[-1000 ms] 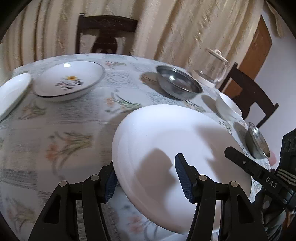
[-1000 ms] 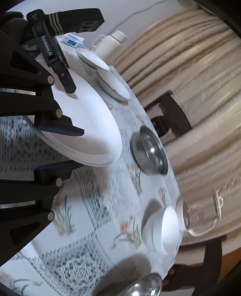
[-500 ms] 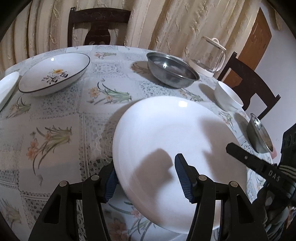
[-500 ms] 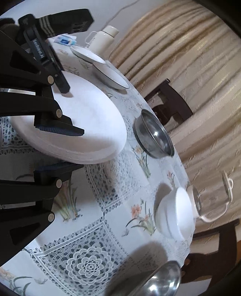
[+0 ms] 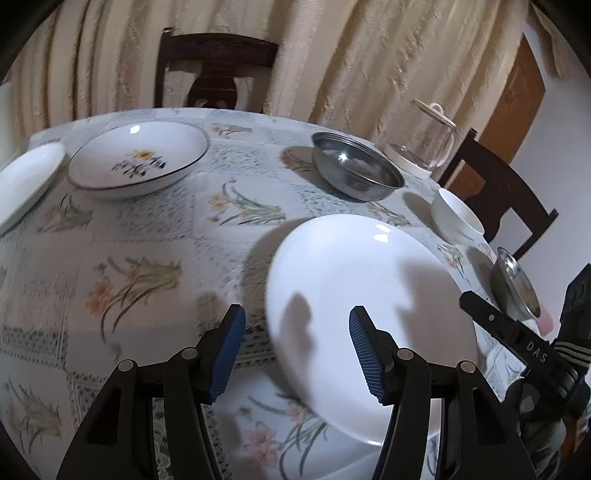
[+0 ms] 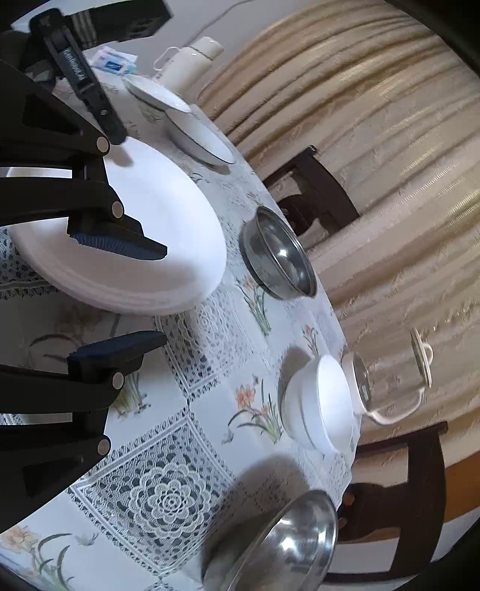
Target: Organize plates and bowls
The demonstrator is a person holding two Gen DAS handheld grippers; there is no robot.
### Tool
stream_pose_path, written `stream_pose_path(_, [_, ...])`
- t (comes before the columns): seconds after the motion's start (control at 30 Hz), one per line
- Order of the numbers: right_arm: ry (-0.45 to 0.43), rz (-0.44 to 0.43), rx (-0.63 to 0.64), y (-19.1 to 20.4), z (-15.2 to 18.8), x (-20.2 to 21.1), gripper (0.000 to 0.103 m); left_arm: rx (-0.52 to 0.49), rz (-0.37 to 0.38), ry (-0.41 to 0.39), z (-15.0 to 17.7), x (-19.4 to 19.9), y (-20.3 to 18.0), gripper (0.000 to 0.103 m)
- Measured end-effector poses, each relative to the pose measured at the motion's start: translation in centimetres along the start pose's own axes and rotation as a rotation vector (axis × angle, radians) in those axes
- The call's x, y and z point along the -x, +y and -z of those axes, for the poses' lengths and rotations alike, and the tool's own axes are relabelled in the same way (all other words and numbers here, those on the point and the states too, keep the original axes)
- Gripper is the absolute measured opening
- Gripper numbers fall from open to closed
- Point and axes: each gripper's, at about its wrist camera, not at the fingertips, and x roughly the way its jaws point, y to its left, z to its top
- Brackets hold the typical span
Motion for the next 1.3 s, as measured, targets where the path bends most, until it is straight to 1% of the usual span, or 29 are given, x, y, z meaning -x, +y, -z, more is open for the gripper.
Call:
stream_pose_path(0.23, [-0.013, 0.024, -0.008, 0.0, 0.0, 0.2, 0.043, 0.062, -0.019, -0.018, 0.7, 1.2, 2.4, 0.06])
stream_pose_path(0.5, [-0.016, 0.088, -0.014, 0.0, -0.1, 0.2, 0.043, 0.142, -0.045, -0.051, 1.1, 3.0, 5.7, 0.06])
stream_pose_path(0.6, [-0.025, 0.132, -0.015, 0.1, -0.1, 0.3, 0.043, 0.164, -0.055, -0.056, 1.5, 3.6, 7.0, 0.06])
stream_pose_path(0.7, [-0.051, 0.199, -0.021, 0.2, 0.1, 0.8, 0.043, 0.188, -0.064, -0.058, 2.0, 4.1, 8.2, 0.06])
stream_pose_path(0.8, [-0.085, 0.253, 0.002, 1.2, 0.3, 1.5, 0.043, 0.216, -0.072, -0.06, 2.3, 4.6, 9.6, 0.06])
stream_pose_path(0.83, [-0.099, 0.256, 0.019, 2.0, 0.3, 1.9, 0.046, 0.225, -0.075, -0.062, 2.3, 4.7, 10.0, 0.06])
stream_pose_path(0.87, [-0.111, 0.251, 0.034, 2.7, 0.2, 2.1, 0.05, 0.235, -0.078, -0.064, 2.4, 4.8, 10.4, 0.06])
stream_pose_path(0.93, [-0.132, 0.237, 0.067, 4.2, 0.0, 2.5, 0.055, 0.252, -0.079, -0.07, 2.3, 5.1, 11.1, 0.06])
stream_pose_path(1.07, [-0.154, 0.193, 0.142, 7.4, 0.0, 2.9, 0.056, 0.27, -0.082, -0.084, 2.4, 5.8, 12.2, 0.06])
stream_pose_path(1.13, [-0.139, 0.144, 0.163, 9.0, 0.2, 2.7, 0.056, 0.274, -0.088, -0.087, 2.4, 6.1, 12.7, 0.06])
stream_pose_path(1.2, [-0.12, 0.115, 0.177, 10.1, 0.8, 2.3, 0.056, 0.277, -0.1, -0.092, 2.5, 6.4, 13.1, 0.06])
stream_pose_path(1.3, [-0.067, 0.065, 0.193, 11.7, 1.4, 0.9, 0.056, 0.284, -0.122, -0.102, 2.6, 6.9, 13.8, 0.06])
